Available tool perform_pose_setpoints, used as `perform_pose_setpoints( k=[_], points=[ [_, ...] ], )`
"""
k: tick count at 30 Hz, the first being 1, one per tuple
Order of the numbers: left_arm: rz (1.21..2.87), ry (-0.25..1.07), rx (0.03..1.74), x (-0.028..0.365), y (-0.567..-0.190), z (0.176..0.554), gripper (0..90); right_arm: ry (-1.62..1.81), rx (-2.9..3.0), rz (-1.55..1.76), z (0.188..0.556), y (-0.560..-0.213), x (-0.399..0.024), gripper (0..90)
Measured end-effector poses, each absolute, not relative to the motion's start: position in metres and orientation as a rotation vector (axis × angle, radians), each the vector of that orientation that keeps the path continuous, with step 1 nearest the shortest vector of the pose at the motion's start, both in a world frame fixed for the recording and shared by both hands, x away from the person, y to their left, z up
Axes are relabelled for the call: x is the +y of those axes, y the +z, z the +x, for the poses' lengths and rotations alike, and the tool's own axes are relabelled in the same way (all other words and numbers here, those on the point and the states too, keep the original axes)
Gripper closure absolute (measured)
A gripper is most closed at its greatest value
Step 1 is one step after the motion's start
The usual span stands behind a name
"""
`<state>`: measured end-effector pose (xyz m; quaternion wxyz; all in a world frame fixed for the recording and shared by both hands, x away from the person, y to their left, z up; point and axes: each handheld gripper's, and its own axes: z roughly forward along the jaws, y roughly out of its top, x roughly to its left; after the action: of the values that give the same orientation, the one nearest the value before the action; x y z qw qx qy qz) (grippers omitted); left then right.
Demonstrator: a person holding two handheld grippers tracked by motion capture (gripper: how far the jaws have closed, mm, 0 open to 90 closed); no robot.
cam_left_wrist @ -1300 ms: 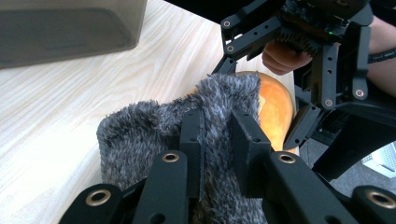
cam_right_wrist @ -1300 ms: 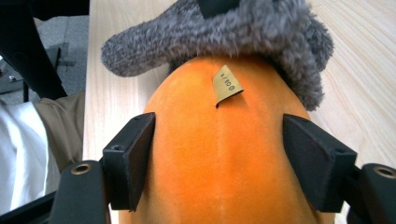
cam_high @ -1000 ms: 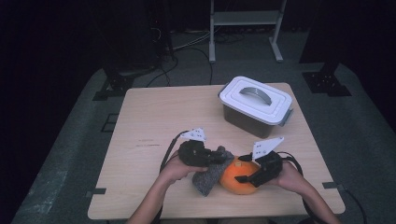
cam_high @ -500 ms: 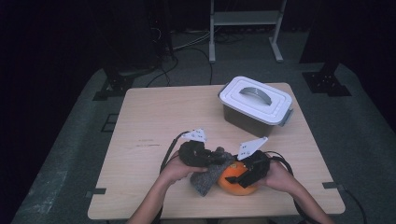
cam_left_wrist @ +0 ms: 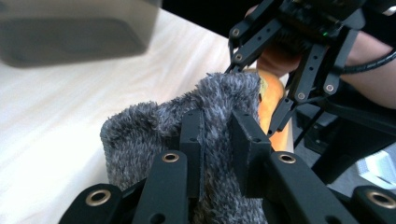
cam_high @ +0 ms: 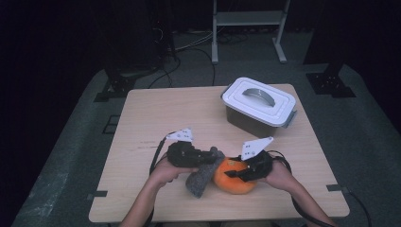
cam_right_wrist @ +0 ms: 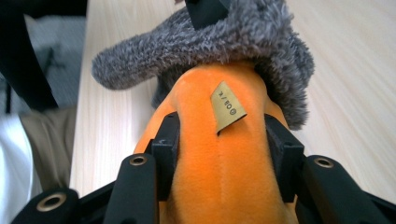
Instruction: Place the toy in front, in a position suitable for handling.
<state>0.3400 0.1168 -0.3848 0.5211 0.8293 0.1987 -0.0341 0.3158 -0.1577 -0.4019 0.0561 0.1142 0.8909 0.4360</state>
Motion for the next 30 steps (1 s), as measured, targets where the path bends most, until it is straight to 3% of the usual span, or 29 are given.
perform_pose_setpoints(
  k=[4, 10, 30],
  points=[
    [1.981, -0.009, 0.512, 0.140, -0.373, 0.337, 75.5, 1.452, 2.674, 0.348, 0.327, -0.401, -0.137, 54.6],
    [1.984, -0.023, 0.558, 0.153, -0.387, 0.338, 75.5, 1.464, 2.690, 0.324, 0.334, -0.417, -0.114, 50.6],
    [2.028, -0.095, 0.463, 0.105, -0.387, 0.339, 75.5, 1.489, 2.681, 0.332, 0.321, -0.423, -0.177, 44.8]
  ],
)
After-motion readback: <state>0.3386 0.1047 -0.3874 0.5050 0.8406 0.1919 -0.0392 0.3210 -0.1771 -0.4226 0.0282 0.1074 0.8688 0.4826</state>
